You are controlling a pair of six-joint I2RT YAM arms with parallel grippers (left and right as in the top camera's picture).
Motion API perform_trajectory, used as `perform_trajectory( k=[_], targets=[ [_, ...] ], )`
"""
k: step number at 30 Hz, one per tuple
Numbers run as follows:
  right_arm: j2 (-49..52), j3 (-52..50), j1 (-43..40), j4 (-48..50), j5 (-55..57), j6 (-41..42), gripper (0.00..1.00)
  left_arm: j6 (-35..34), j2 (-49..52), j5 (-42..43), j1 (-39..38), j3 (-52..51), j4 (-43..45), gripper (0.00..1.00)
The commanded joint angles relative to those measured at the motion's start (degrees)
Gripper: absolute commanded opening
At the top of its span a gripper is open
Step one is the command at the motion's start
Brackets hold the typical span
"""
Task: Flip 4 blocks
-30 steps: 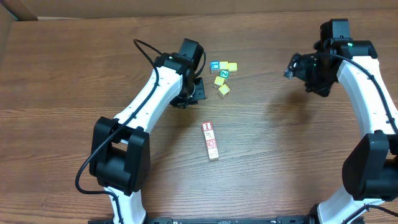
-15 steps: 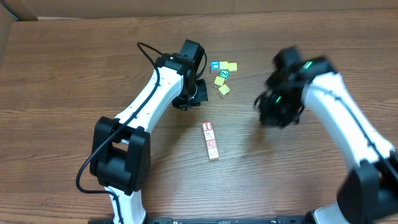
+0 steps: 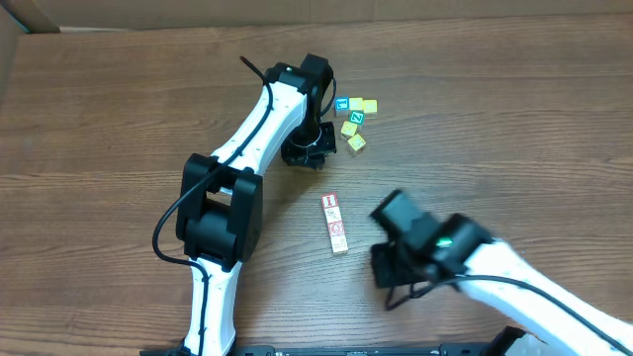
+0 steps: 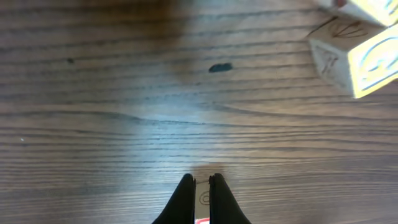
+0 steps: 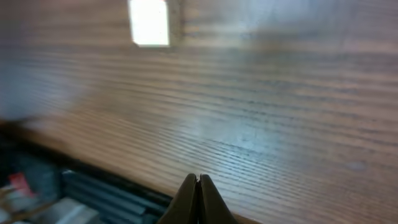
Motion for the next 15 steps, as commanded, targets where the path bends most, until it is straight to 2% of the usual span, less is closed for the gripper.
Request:
perform_trajectory(
  k=[1, 8, 15],
  targets=[
    [7.3, -0.3, 4.6, 2.2, 5.5, 6.6, 0.04, 0.9, 1.3, -0.6, -0.5, 1.3, -0.2, 0.04],
    [19.8, 5.7, 5.6, 2.3, 4.8, 3.8, 0.04, -0.8, 1.6, -3.3, -3.1, 0.3, 0.6, 0.04],
    [20.6, 9.2, 5.8, 3.9, 2.3, 3.1, 0.04, -2.7, 1.7, -6.4, -4.0, 0.3, 1.3, 0.04]
  ],
)
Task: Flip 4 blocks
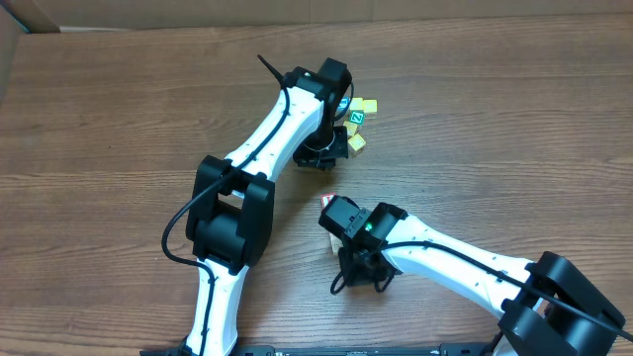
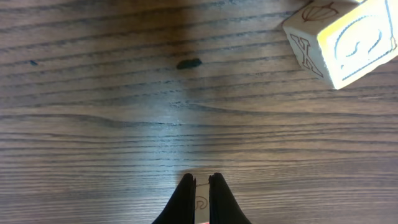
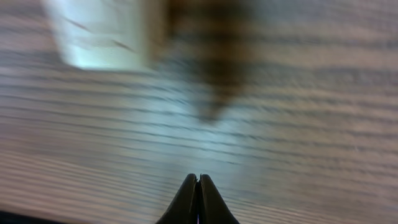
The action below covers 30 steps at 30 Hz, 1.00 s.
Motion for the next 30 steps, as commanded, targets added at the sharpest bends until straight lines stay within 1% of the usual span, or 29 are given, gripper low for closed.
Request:
perform_trajectory(
  k=[1, 10, 15, 18, 30],
  targets=[
    [-0.4, 2.0, 0.3, 1.0, -0.8, 0.8, 0.04, -1.9, 1.3, -2.4, -0.1, 0.0, 0.2, 0.04],
    [-0.4, 1.6, 1.3, 4.6, -0.4, 4.9, 0.04, -1.4, 4.7, -2.0, -0.3, 0.0, -1.6, 0.04],
    [0.8, 0.2, 1.8, 5.2, 0.8, 8.9, 0.04, -1.2, 5.0, -0.9, -0.2, 0.0, -1.9, 0.04],
    [2.1, 0.2, 1.8, 5.8, 0.2, 9.0, 0.04, 0.1, 5.0, 2.0, -0.3, 0.0, -1.9, 0.04],
    [2.2, 0.2, 1.7, 7.5, -0.9, 10.3, 0.04, 0.7, 5.0, 2.2, -0.3, 0.0, -3.3, 0.04]
  ],
)
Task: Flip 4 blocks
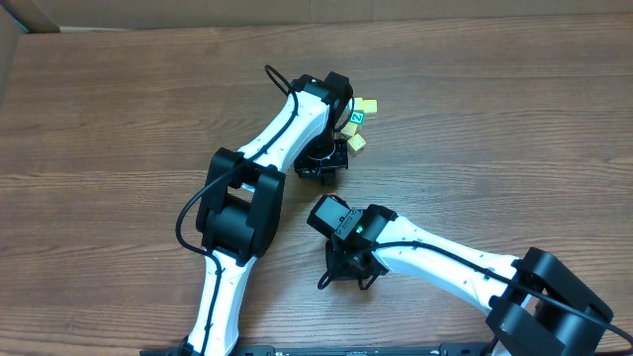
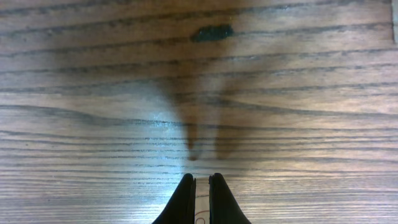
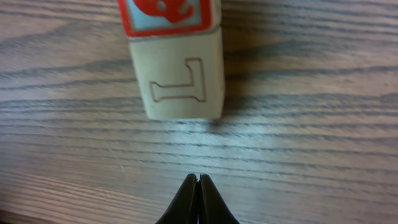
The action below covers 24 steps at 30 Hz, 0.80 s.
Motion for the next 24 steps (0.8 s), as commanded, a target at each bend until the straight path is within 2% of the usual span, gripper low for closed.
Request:
perform_trajectory(
  k=[1, 14, 24],
  targets=[
    [-0.1, -0.5, 0.2, 1.6, -0.9, 1.0, 0.04, 1.1, 0.5, 0.7, -0.1, 0.0, -0.4, 0.04],
    [2.1, -0.5, 0.2, 2.3, -0.9, 5.3, 0.04, 1.1, 0.5, 1.1, -0.2, 0.0, -0.7, 0.04],
    [2.5, -0.5, -0.1, 3.0, -1.1, 5.3, 0.04, 1.4, 0.5, 2.4, -0.5, 0.0, -0.7, 0.04]
  ],
)
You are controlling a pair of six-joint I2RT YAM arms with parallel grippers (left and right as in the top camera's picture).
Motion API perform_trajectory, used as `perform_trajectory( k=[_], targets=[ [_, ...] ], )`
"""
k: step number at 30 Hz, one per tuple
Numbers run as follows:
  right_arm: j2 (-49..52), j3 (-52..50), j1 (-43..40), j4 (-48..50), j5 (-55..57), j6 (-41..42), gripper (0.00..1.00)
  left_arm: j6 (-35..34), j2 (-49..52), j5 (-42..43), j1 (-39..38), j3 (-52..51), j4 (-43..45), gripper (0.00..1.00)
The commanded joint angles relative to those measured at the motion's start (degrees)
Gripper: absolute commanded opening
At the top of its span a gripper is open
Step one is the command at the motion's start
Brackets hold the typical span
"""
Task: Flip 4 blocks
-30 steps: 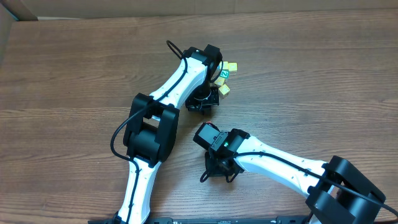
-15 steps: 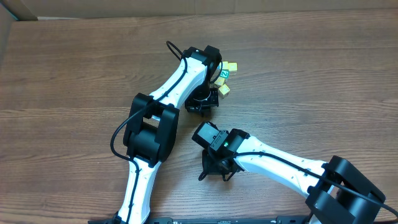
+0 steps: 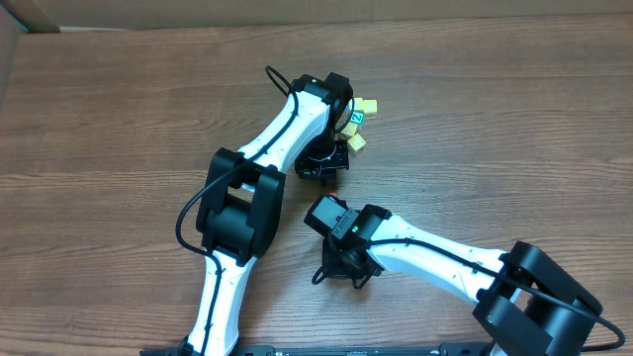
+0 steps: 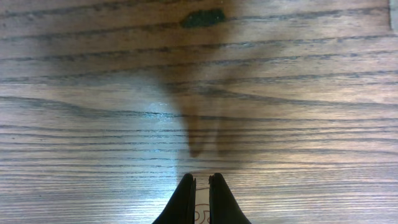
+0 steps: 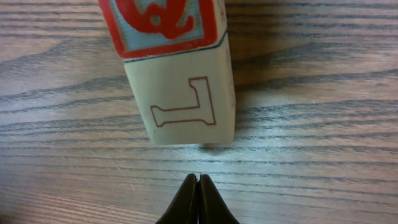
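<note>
My left gripper (image 4: 201,177) is shut on a pale wooden block (image 4: 201,202) with a brown outline on its face, held just over the table. In the overhead view the left gripper (image 3: 321,163) sits beside a cluster of small blocks: yellow (image 3: 368,103), green (image 3: 354,118), yellow (image 3: 356,141). My right gripper (image 5: 198,177) is shut with nothing in it, its tips just short of a block (image 5: 180,74) with an outlined L on its side and a red-and-blue top. Overhead, the right gripper (image 3: 341,265) covers that block.
The wood-grain table (image 3: 495,148) has a dark spot (image 4: 203,17) ahead of the left fingers. Both arms cross near the middle of the table, the right wrist just below the left gripper. A cardboard edge (image 3: 20,25) shows at the far left corner.
The L block fills slightly more of the right wrist view and sits a little tilted. The left gripper has barely shifted, still shut on its block.
First my right gripper was shut to the right of the red block row and my left held a block near the cluster. Then the right arm stood over the red blocks and the left nearer the cluster. Then the right tips faced the L block, as now.
</note>
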Motion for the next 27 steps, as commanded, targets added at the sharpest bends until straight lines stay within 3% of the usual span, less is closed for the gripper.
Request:
perform_trajectory(
  k=[1, 27],
  targets=[
    [0.2, -0.5, -0.2, 0.2, 0.0, 0.9, 0.04, 1.3, 0.5, 1.1, -0.5, 0.0, -0.2, 0.04],
    [0.2, -0.5, -0.5, 1.7, 0.0, 1.0, 0.04, 2.6, 0.5, 1.2, -1.1, 0.0, -1.3, 0.04]
  ],
)
